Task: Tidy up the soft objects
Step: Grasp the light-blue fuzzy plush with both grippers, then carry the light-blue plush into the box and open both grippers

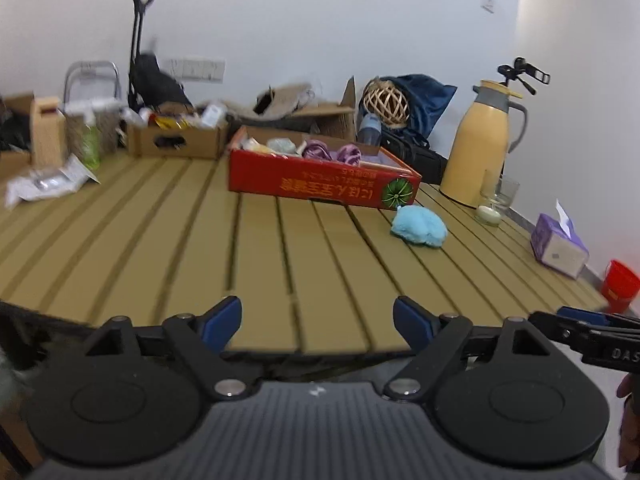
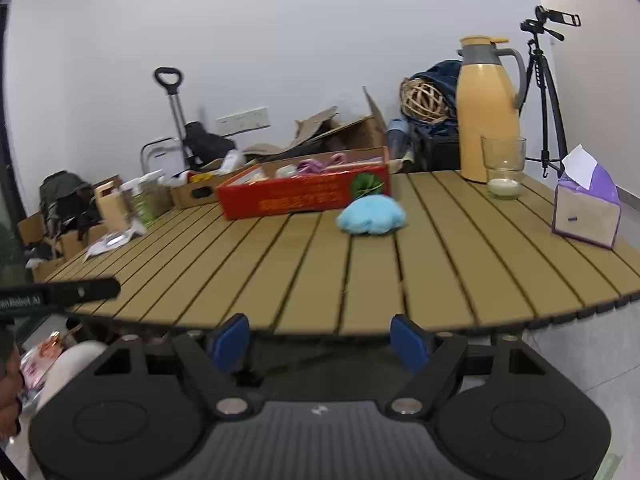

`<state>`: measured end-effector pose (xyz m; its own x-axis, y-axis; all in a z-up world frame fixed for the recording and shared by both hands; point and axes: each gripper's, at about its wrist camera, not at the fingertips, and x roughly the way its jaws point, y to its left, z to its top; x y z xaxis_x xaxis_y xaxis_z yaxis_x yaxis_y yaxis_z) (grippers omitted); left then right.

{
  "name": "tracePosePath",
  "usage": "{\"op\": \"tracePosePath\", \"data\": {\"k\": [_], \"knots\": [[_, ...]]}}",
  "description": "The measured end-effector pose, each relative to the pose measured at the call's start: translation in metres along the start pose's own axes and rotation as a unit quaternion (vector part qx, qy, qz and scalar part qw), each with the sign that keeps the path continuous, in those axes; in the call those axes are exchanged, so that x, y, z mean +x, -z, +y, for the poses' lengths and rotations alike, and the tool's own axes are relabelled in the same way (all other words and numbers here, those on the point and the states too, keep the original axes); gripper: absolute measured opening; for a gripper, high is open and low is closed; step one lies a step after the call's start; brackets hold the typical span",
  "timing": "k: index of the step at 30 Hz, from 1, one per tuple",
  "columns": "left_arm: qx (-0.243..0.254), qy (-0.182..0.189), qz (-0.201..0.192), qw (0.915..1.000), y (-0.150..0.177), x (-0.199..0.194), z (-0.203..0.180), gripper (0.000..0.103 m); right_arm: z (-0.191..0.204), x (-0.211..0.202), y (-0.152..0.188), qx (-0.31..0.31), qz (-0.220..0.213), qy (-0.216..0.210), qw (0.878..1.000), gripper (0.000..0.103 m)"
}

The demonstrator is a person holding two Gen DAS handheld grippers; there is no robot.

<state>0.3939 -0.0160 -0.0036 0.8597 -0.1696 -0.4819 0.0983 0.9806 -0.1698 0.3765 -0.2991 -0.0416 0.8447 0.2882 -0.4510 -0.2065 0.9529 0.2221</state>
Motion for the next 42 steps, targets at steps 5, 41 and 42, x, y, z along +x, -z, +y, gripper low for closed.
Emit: {"op": "tracePosePath", "data": {"k": [5,41,42], "knots": [[-0.044,0.058,0.041,0.9965,-0.036,0.088,-0.034,0.067,-0.052,0.08,-0.058,0.015,-0.003,-0.005,1.0,0.06],[-0.139,0.183,0.117,0.9662,-0.057,0.249,-0.042,0.025,-0.107,0.229,-0.084,0.191,0.036,-0.07,0.978,0.027],[-0.137,0.184,0.113,0.9667,-0.058,0.247,-0.042,0.024,-0.107,0.229,-0.084,0.191,0.036,-0.07,0.978,0.026]]}}
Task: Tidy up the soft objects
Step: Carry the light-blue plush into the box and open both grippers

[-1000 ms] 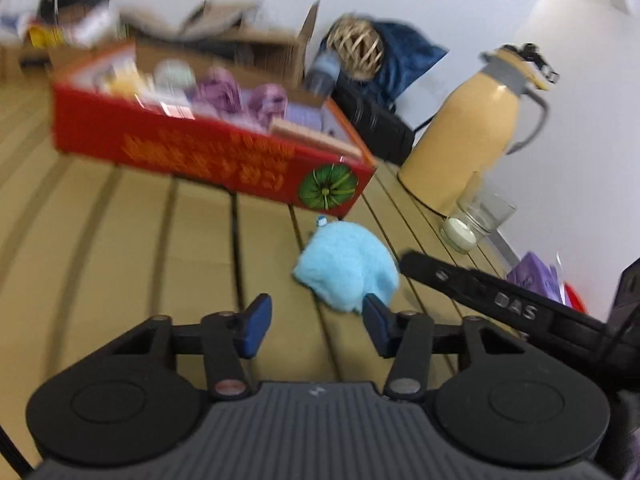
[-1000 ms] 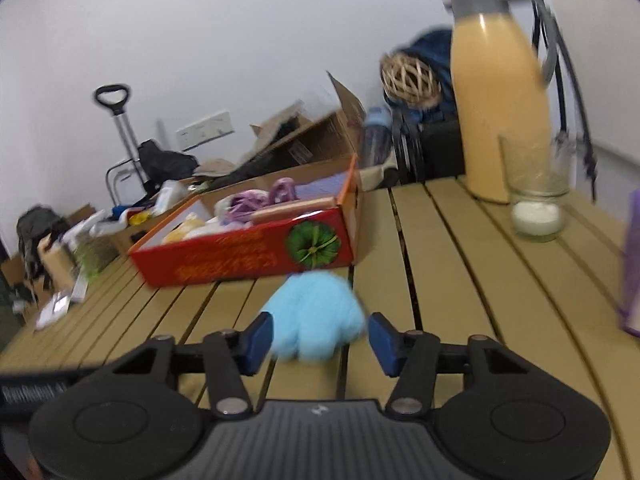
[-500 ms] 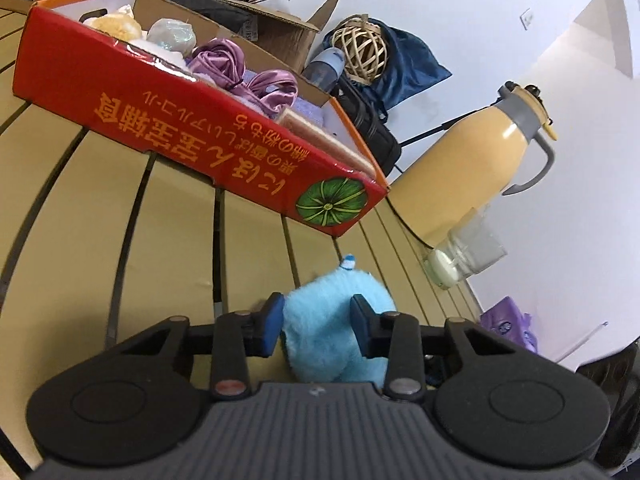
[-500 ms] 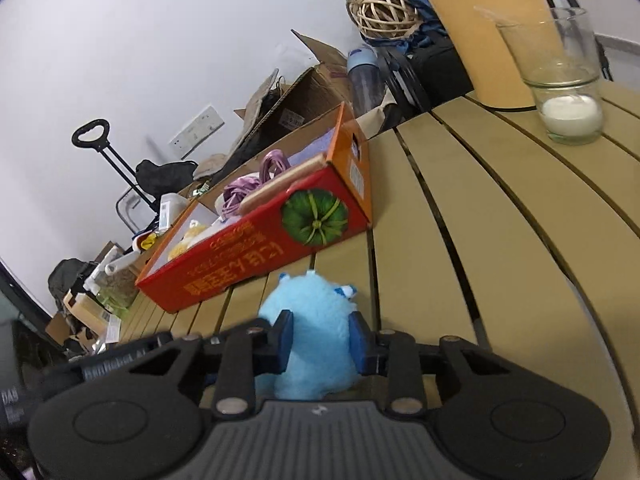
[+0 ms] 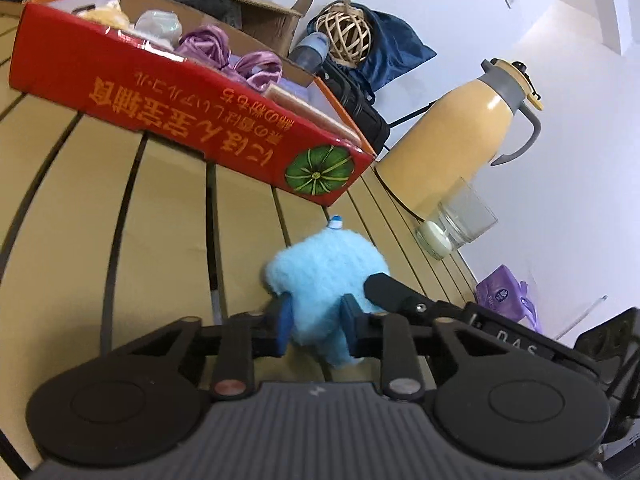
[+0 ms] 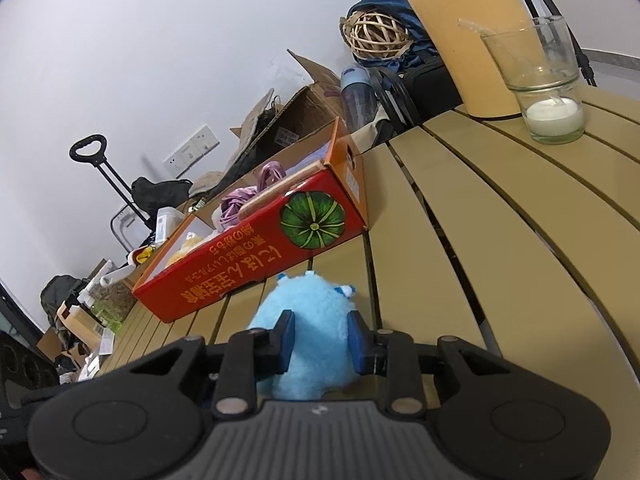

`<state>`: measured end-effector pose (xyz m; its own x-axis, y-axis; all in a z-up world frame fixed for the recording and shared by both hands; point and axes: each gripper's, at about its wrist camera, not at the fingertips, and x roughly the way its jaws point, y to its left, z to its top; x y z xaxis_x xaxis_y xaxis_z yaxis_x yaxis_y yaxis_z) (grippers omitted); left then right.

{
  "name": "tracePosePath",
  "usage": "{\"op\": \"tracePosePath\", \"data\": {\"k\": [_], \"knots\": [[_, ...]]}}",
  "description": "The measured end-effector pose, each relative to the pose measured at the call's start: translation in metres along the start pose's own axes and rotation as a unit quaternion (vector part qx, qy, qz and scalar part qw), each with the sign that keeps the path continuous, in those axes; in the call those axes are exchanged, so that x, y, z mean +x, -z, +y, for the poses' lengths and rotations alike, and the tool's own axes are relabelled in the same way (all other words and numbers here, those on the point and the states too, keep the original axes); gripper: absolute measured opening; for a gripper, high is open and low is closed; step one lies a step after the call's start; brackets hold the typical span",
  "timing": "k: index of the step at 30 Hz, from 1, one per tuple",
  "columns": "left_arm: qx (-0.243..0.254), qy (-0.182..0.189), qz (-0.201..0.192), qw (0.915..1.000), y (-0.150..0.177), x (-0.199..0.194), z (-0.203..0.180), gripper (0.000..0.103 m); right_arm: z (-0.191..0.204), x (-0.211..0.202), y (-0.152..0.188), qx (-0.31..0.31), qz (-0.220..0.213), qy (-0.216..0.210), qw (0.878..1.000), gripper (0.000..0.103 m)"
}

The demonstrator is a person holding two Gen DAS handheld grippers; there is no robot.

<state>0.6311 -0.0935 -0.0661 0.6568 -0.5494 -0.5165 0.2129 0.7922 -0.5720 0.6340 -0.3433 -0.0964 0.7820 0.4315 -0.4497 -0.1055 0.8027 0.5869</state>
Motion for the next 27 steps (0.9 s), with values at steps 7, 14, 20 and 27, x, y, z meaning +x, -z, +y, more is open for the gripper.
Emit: {"op": "tracePosePath", "data": {"k": [7,14,20,27], "knots": [[0.01,0.025,-0.048,0.9985,-0.053,-0.026,-0.023,0.023,0.033,-0.022,-0.024,-0.035,-0.054,-0.017,0.998,0.026],[-0.016,0.031,-0.022,0.9991,-0.183,0.046,-0.01,0.023,0.074,0.037,-0.138,-0.086,-0.075,0.004,0.993,0.026],[0.037,-0.069,0.034,0.9964,-0.207,0.11,0.014,0.02,0.079,0.147,-0.183,-0.16,0.01,0.099,0.982,0.022],[0.084,-0.061,0.009,0.9946,-0.206,0.067,0.028,0.025,0.081,0.198,-0.162,-0.244,0.083,0.17,0.951,0.012]]}}
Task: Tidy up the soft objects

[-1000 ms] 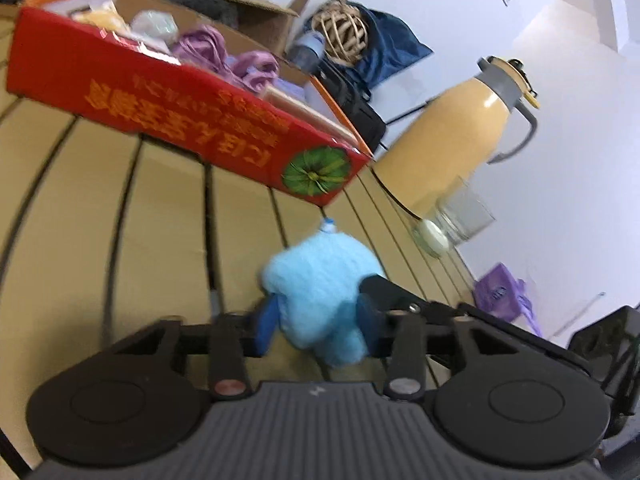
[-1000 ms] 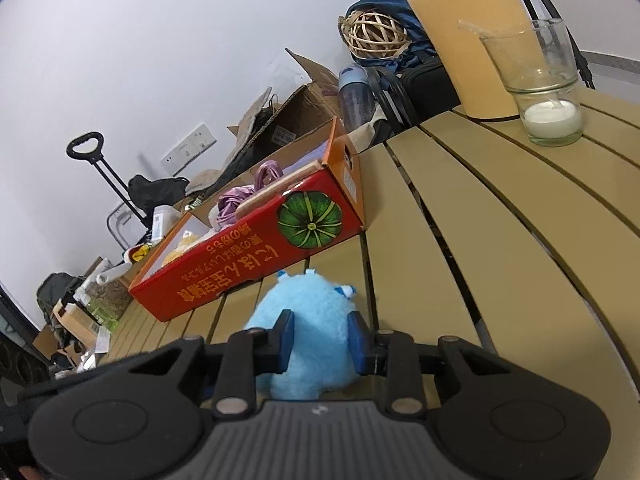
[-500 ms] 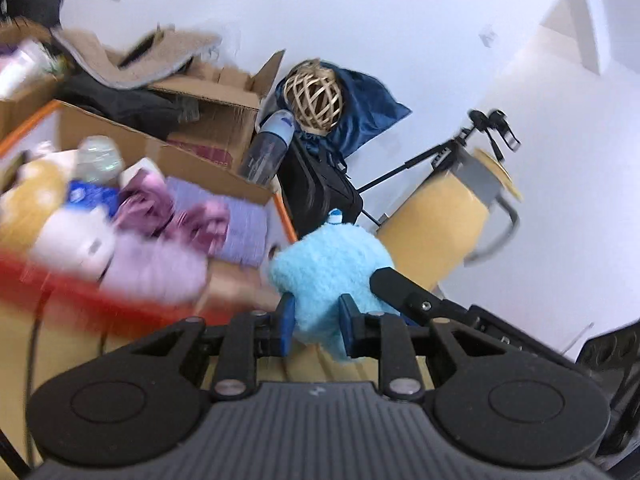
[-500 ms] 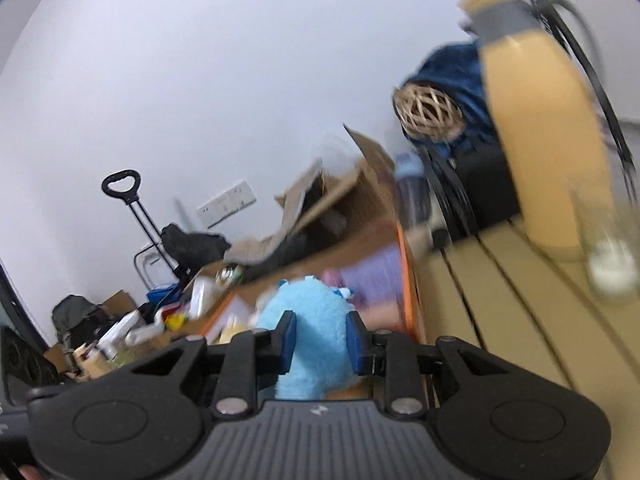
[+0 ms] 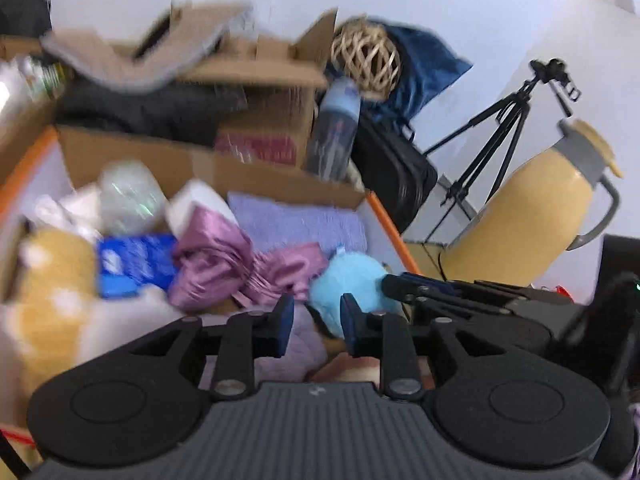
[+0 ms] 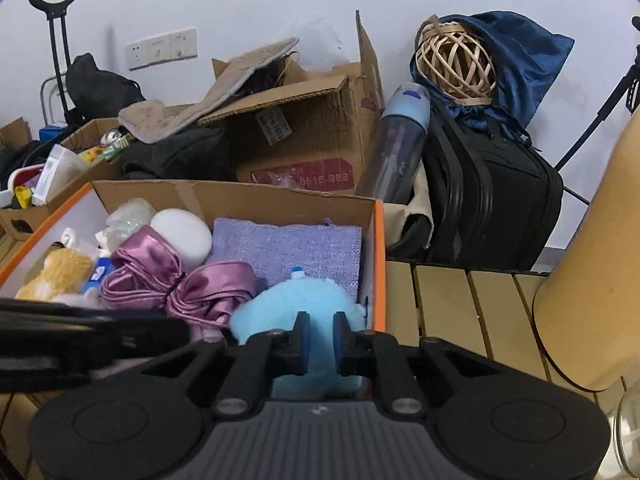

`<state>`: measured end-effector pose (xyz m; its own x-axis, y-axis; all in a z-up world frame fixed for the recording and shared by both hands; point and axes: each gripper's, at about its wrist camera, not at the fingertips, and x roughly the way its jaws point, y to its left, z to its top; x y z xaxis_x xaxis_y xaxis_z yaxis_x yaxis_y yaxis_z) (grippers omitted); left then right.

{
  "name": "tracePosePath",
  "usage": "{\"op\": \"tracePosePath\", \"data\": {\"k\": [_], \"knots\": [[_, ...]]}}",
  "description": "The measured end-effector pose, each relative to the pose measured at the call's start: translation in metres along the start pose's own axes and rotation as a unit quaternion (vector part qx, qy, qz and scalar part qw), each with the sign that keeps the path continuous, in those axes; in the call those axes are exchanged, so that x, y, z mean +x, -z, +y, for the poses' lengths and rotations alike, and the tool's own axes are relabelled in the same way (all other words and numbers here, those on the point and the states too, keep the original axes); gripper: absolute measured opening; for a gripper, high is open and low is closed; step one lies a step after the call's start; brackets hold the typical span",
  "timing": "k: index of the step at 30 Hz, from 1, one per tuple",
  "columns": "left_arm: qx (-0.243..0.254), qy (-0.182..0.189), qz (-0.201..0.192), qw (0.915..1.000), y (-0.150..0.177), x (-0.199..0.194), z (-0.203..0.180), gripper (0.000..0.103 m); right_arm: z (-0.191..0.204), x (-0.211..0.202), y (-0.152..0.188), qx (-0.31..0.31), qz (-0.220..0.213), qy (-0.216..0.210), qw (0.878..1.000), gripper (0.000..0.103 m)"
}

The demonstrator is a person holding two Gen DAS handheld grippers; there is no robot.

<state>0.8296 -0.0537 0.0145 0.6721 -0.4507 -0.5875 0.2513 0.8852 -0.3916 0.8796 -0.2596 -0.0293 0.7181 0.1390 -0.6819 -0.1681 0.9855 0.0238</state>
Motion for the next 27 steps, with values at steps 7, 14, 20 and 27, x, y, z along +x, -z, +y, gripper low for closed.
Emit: {"op": "tracePosePath", "data": {"k": [7,14,20,27], "knots": [[0.095,-0.078,-0.087,0.9886,0.018,-0.123,-0.012,0.045,-0.004,-0.073,-0.007,0.005,-0.038,-0.026,0.999,0.015],[0.122,-0.182,-0.153,0.9635,0.079,-0.213,-0.006,0.069,0.002,-0.187,0.031,0.016,-0.087,-0.065,0.994,0.021],[0.092,-0.179,-0.161,0.9663,0.148,-0.264,-0.009,0.077,0.016,-0.259,0.104,0.029,-0.122,-0.054,0.991,0.034],[0.085,-0.179,-0.2,0.9596,0.227,-0.346,-0.043,0.085,0.042,-0.329,0.197,0.04,-0.148,-0.054,0.987,0.039]]}}
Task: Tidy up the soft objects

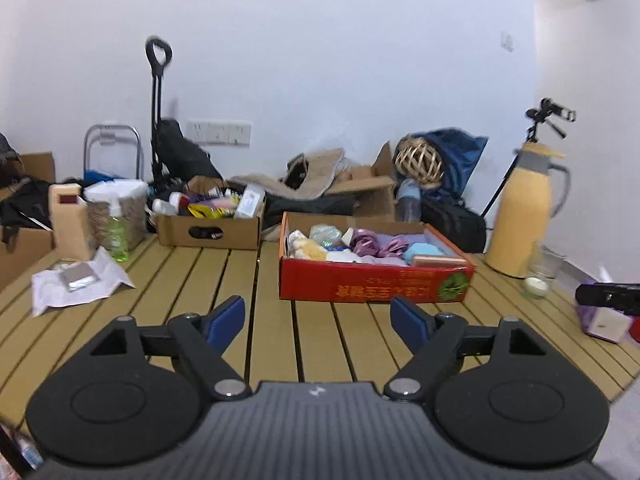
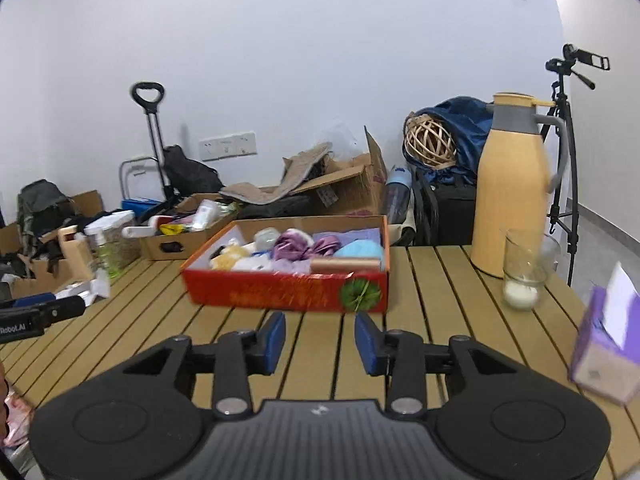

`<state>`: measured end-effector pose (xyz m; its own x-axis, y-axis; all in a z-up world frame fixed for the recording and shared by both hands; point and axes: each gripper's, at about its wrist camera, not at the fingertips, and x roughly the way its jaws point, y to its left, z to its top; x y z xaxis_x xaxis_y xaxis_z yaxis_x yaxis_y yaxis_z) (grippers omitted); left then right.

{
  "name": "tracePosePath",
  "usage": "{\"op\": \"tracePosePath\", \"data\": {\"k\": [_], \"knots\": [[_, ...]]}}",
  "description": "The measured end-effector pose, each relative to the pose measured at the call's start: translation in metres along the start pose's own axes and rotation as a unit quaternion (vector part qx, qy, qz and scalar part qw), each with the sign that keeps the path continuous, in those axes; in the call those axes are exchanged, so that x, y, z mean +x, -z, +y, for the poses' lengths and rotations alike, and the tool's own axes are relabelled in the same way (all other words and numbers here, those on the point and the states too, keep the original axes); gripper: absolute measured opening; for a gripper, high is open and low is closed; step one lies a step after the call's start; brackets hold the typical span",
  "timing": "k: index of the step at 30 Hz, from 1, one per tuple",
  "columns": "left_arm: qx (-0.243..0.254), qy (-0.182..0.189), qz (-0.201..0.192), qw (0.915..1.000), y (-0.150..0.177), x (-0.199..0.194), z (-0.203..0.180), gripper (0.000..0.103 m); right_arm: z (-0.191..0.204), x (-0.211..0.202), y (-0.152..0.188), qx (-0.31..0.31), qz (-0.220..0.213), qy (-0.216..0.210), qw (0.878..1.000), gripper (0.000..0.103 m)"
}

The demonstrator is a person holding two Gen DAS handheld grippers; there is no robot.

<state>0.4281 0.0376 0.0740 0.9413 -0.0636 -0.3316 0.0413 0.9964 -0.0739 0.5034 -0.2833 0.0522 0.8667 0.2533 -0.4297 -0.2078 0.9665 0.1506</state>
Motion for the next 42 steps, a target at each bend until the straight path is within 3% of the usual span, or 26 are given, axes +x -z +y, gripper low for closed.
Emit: {"op": "tracePosePath", "data": {"k": [4,6,10,14,20,25,33,37,42], "knots": [[0.018,-0.015,-0.036,0.9991,0.012,-0.073,-0.01,0.1,0.019,-0.064,0.032,0.007,-0.036,-0.004,0.999,0.052],[0.028,-0.026,-0.054,0.9978,0.021,-0.108,-0.015,0.102,0.03,-0.096,0.048,-0.005,-0.052,-0.005,0.999,0.055],[0.038,-0.013,-0.065,0.9971,0.044,-0.174,-0.028,0.103,0.051,-0.157,0.076,-0.018,-0.079,-0.003,0.997,0.062],[0.027,-0.023,-0.065,0.9972,0.076,-0.228,-0.037,0.103,0.072,-0.235,0.112,-0.02,-0.117,-0.019,0.993,0.078],[0.023,-0.024,-0.086,0.9957,0.123,-0.294,-0.044,0.103,0.088,-0.292,0.159,-0.013,-0.132,-0.03,0.991,0.085],[0.032,-0.03,-0.094,0.9946,0.158,-0.341,-0.048,0.103,0.104,-0.327,0.21,-0.019,-0.148,-0.009,0.989,0.088],[0.059,-0.051,-0.092,0.9927,0.19,-0.367,-0.057,0.103,0.122,-0.35,0.262,-0.043,-0.114,-0.01,0.993,0.091],[0.036,-0.055,-0.088,0.994,0.186,-0.36,-0.05,0.103,0.118,-0.352,0.263,-0.034,-0.117,-0.006,0.993,0.092],[0.039,-0.052,-0.089,0.9939,0.186,-0.357,-0.048,0.103,0.119,-0.351,0.262,-0.039,-0.12,-0.011,0.992,0.101]]}}
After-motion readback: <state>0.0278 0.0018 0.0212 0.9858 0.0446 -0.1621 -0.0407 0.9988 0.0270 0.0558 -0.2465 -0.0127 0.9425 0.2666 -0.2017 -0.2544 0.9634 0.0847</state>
